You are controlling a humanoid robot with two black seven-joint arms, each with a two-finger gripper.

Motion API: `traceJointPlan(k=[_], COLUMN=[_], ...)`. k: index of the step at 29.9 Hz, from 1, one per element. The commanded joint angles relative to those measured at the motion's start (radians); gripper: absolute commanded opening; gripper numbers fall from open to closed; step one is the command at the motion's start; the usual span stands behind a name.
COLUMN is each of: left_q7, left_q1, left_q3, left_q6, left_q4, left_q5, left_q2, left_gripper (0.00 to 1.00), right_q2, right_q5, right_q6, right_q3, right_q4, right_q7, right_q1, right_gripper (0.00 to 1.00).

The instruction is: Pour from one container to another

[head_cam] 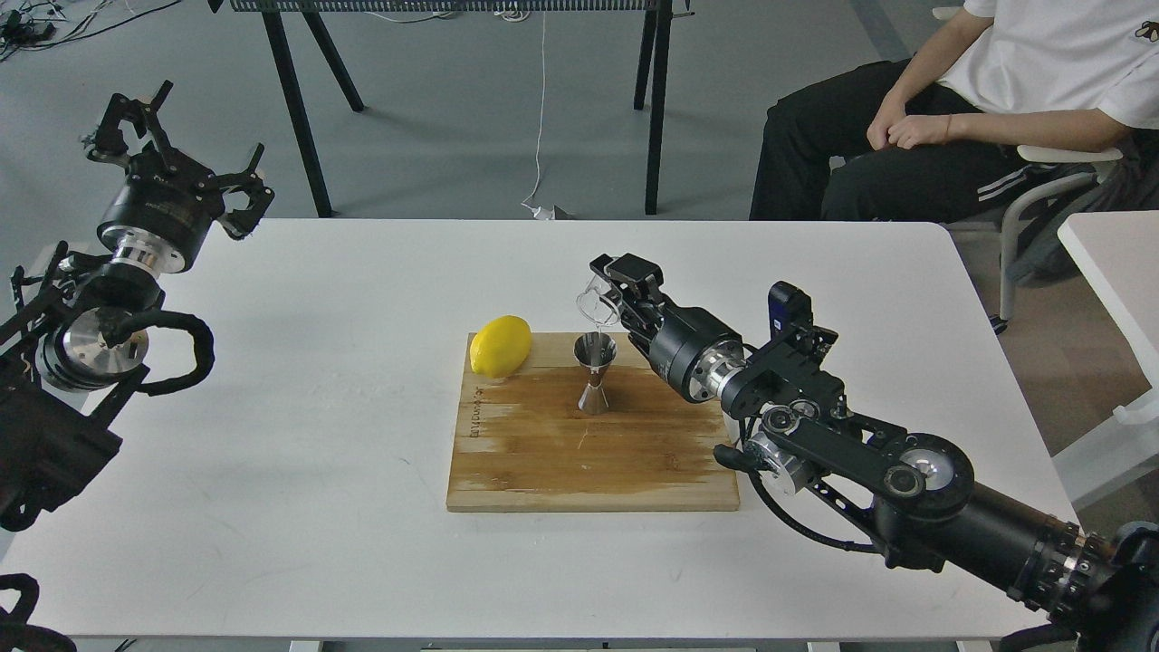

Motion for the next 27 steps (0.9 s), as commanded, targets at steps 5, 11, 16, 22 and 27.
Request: traceJointPlan(k=[5, 11, 16, 22, 27], left_q7=[-0.002, -0.003, -0.003, -0.003, -0.003], left_q1=[0.000, 0.002, 0.002, 0.002, 0.002], left_q3=[0.000, 0.000, 0.000, 0.000, 0.000], left_q6=[0.000, 0.000, 0.000, 0.000, 0.000], left_q4=[0.000, 0.000, 0.000, 0.000, 0.000], left_q5=[0.001, 0.001, 0.001, -0.001, 0.001], left_q2=[0.000, 0.000, 0.001, 0.003, 0.001], left_gripper=[1.00, 1.00, 1.00, 1.00, 1.00], right_q2=[0.000, -0.006, -0.008, -0.008, -0.008], right_q5=[-0.063, -0.093, -0.121, -0.122, -0.167], right_q6=[-0.001, -0.028, -0.028, -0.028, -0.028], right_q3=[-0.029, -0.069, -0.072, -0.074, -0.075], right_q4=[-0.008, -0.027, -0.035, -0.035, -0.034], right_q7=[0.007, 0.036, 0.043, 0.045, 0.068], right_q1=[0.005, 0.018, 0.029, 0.029, 0.031], right_gripper=[0.29, 0.30, 0.30, 0.30, 0.30])
